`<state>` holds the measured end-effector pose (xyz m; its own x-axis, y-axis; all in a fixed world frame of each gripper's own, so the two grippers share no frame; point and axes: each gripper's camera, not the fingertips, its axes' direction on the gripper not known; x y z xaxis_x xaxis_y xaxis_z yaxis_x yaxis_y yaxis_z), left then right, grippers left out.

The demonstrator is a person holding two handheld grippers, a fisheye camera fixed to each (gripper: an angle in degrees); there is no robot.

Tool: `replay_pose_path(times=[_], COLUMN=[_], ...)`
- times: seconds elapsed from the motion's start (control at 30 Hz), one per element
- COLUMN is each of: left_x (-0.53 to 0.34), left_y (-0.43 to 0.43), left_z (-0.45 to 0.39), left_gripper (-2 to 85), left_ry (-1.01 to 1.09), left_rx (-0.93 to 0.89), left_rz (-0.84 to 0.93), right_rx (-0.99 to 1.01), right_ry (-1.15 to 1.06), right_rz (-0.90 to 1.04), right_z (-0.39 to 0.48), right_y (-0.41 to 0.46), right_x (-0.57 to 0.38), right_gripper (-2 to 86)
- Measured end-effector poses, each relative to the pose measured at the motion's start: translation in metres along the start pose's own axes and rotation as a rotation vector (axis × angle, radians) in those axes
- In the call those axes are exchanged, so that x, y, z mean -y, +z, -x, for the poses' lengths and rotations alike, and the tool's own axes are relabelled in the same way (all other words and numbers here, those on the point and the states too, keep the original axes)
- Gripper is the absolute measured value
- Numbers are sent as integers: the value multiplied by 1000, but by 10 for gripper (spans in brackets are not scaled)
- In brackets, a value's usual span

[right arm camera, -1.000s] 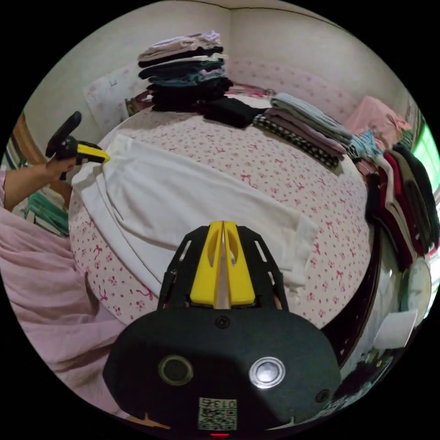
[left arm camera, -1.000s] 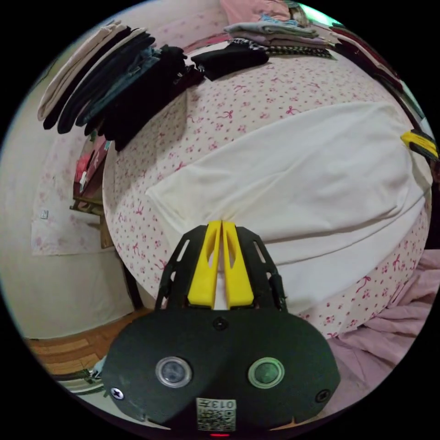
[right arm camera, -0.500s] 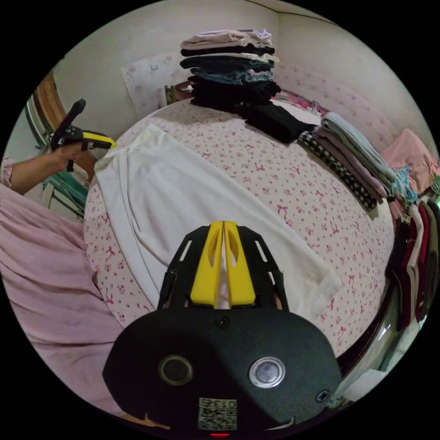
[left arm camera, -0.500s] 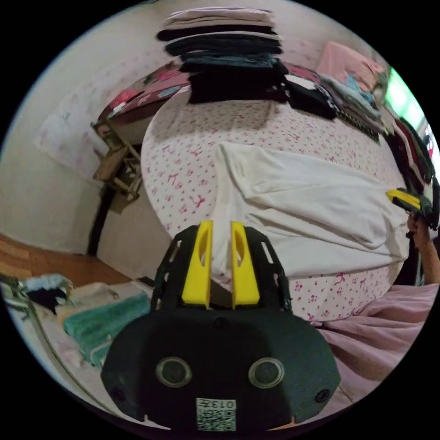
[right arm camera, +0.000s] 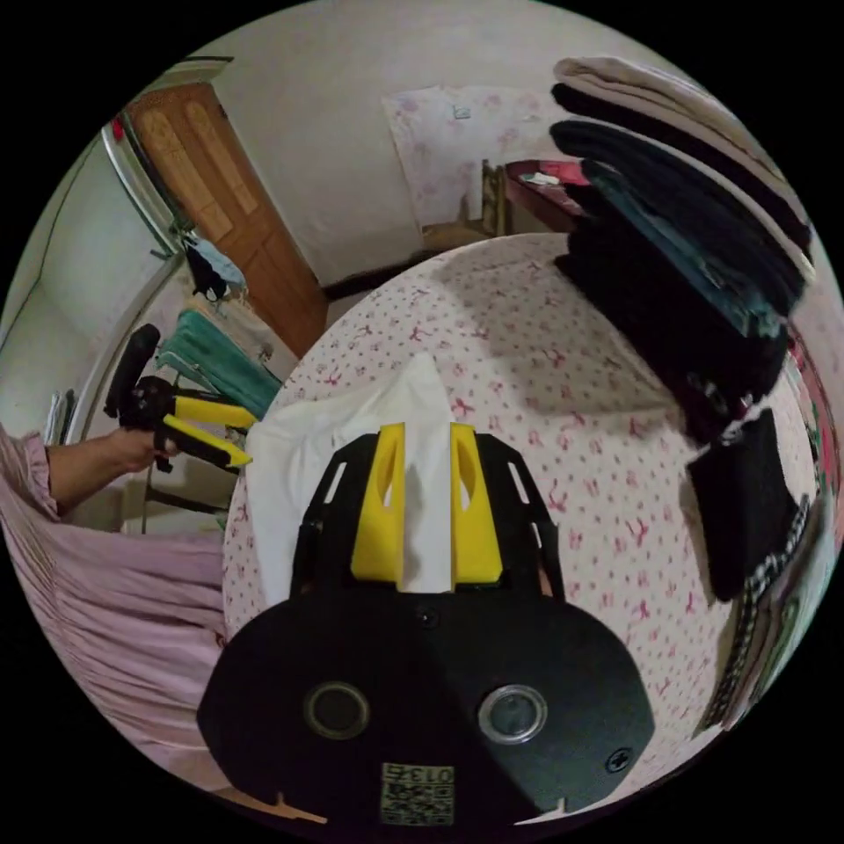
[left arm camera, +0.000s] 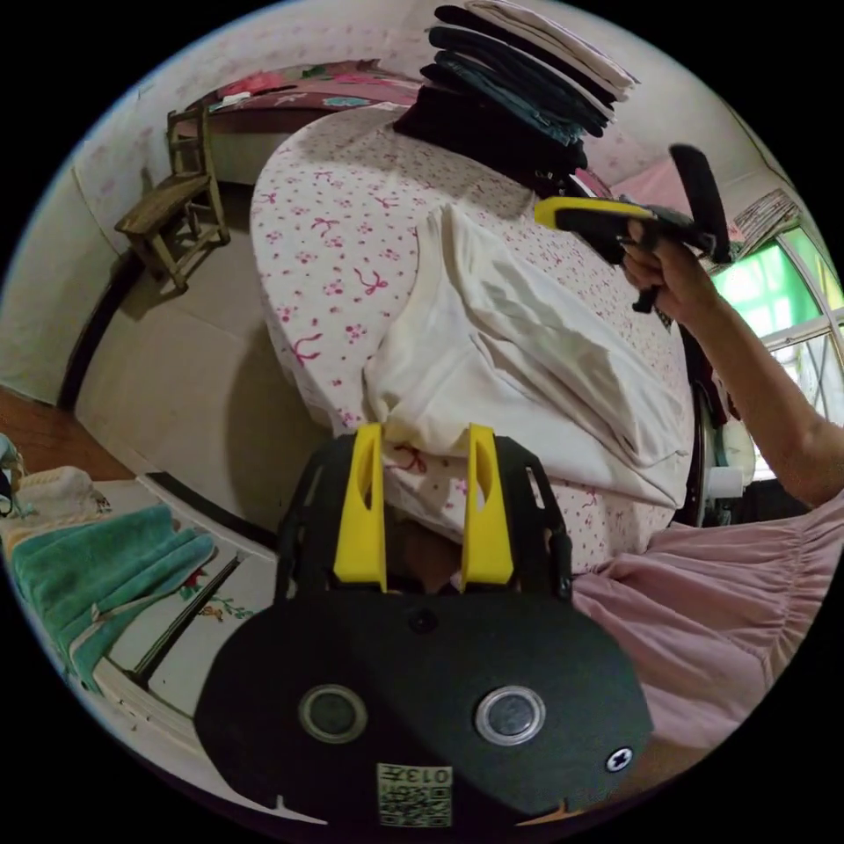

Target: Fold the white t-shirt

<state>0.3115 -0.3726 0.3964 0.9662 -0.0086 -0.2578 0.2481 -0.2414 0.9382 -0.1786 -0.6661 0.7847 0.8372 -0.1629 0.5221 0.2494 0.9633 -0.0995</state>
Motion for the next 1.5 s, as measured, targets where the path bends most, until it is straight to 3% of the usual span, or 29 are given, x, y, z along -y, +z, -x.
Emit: replay_pose_path(times=[0.13, 0.3, 0.47, 0.67, 0.83, 1.0, 1.33, 1.5], left_x=[6, 6, 5, 4, -1, -2, -26, -40], left_y=[2, 3, -17, -50, -55, -45, 42, 80], left_z=[18, 39, 34, -9, -79, -167, -355, -425], left_gripper=[74, 49, 38, 31, 29, 28, 25, 23], left_ry=[23, 0, 83, 299, 506, 694, 1009, 1132], left_rx=[-1, -127, -166, -230, -304, -417, -499, -451], left_rz=[4, -11, -49, -98, -92, -65, 117, 174], right_rx=[7, 39, 57, 111, 154, 119, 13, -25], right_ry=[-18, 47, 80, 15, 30, 127, 449, 523], right_rz=[107, 185, 275, 113, -88, -255, -323, -309], right_z=[-8, -28, -40, -52, -84, -124, -189, -211], right_y=[44, 77, 92, 12, -101, -222, -332, -365], right_x=[45, 61, 55, 20, -57, -196, -468, -547], right_gripper=[90, 91, 34, 18, 15, 14, 16, 16])
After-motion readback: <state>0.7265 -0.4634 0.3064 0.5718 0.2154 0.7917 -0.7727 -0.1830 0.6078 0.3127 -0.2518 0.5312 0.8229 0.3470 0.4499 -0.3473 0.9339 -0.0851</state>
